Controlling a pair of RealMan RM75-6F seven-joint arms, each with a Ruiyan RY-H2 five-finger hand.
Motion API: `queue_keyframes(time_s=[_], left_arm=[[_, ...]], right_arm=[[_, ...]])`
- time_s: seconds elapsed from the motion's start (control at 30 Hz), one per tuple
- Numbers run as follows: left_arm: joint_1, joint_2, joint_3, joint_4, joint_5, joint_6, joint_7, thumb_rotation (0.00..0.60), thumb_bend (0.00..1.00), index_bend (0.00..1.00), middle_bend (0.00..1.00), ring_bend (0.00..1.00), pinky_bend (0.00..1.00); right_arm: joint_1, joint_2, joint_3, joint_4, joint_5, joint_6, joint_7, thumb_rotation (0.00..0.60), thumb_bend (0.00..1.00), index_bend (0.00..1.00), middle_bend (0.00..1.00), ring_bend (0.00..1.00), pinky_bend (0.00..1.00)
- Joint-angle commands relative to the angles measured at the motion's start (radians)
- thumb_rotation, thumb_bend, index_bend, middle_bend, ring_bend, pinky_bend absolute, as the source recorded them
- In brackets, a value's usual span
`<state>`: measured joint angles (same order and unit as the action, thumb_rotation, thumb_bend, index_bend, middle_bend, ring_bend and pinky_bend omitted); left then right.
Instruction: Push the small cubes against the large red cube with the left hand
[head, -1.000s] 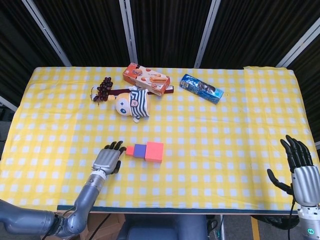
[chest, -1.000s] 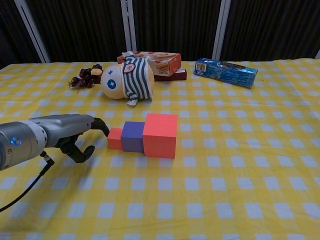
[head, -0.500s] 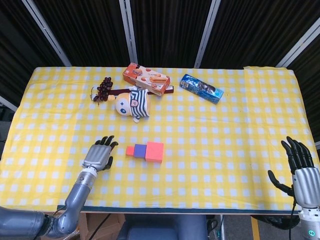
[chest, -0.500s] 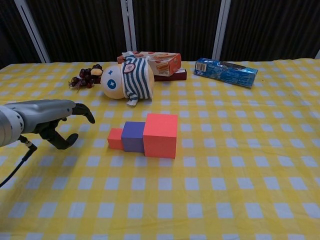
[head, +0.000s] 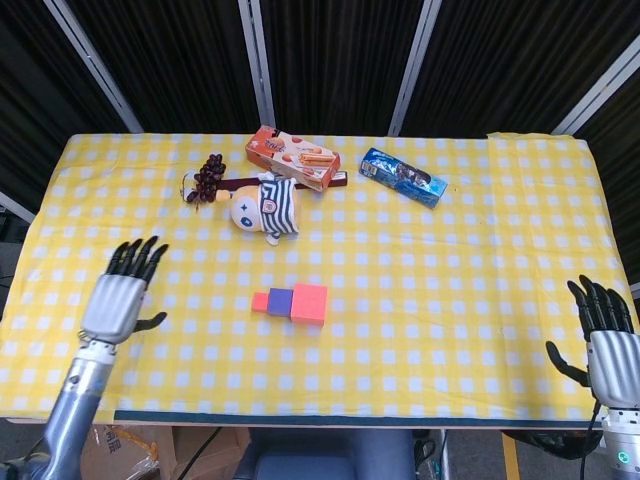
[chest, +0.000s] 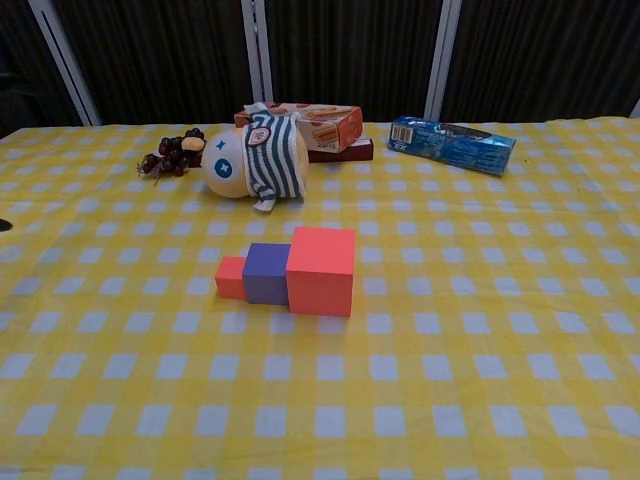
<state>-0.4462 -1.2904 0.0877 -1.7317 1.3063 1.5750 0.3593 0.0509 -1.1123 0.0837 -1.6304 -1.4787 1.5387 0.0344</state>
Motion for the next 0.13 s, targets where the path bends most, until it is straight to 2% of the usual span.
queue_keyframes(time_s=[0.03,0.13], left_arm=[[0.137,0.059,0.075,0.14,0.118,0.12,-0.131,0.6,0.07,0.0,0.0,0.0,0.04],[0.166,0.066,0.066,0.157,0.124,0.119,-0.172,0.6,0.07,0.0,0.0,0.0,0.04]], right_arm=[[-0.002,0.016,0.004,-0.028,0.035,-0.023,-0.023,0.6,0.36,0.0,0.0,0.0,0.04],[-0.002,0.016,0.009,-0.032,0.045,-0.025,-0.026,0.6,0.36,0.0,0.0,0.0,0.04]])
